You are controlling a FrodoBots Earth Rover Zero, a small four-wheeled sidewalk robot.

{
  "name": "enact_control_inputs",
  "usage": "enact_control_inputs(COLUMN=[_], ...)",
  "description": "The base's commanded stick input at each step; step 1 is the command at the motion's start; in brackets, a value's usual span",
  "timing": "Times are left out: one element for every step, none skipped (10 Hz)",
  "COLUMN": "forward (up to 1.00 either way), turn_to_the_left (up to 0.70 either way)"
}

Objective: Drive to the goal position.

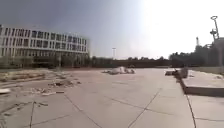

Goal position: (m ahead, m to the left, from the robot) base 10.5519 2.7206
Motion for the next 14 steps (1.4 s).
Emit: enact_control_inputs(forward=[0.70,0.70,0.70,0.70,0.70,0.70,0.70,0.70,0.70,0.70,0.70,0.70,0.70,0.70], turn_to_the_left=[0.00,0.00,0.00,0.00,0.00,0.00,0.00,0.00,0.00,0.00,0.00,0.00,0.00,0.00])
